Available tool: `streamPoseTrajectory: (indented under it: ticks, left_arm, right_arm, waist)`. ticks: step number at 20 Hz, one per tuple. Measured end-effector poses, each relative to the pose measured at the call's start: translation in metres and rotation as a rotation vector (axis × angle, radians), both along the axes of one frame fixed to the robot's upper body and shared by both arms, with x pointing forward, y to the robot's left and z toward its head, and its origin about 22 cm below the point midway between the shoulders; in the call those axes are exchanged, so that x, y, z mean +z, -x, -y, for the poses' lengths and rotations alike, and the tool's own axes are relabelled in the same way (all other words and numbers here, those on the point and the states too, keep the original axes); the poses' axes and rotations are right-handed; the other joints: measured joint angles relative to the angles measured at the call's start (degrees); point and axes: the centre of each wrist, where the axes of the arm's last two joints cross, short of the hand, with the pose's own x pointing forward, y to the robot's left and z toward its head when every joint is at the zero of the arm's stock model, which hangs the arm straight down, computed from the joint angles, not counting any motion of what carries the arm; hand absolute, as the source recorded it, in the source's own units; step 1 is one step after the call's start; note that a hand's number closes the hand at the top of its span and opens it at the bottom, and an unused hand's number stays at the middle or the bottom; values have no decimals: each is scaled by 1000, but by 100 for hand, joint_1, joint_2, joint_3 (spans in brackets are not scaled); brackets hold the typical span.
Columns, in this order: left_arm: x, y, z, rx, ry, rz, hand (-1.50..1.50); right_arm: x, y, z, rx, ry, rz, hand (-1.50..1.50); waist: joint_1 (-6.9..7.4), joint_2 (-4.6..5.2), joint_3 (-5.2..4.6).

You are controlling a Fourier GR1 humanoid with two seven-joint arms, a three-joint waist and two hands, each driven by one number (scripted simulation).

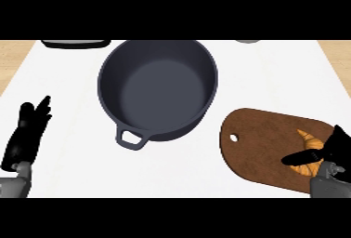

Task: Pick the croissant from the cutting board and place it in the pot

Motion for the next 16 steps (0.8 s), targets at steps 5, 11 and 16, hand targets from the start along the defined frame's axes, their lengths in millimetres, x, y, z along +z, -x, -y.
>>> streamPoseTrajectory:
  ticks: [5, 11, 16]
  left_arm:
    - [-2, 4, 2, 1, -4, 1, 0]
    - [0, -1, 3, -1, 1, -3, 0]
    - [0, -1, 1, 0, -4, -3, 0]
  right_arm:
    - [-14, -5, 5, -18, -26, -37, -150]
    - [-20, -15, 8, -35, -50, -40, -150]
    - [-29, -10, 15, -49, -65, -51, -150]
  waist:
    - [7, 2, 2]
    - [4, 3, 1]
    - [-3, 1, 2]
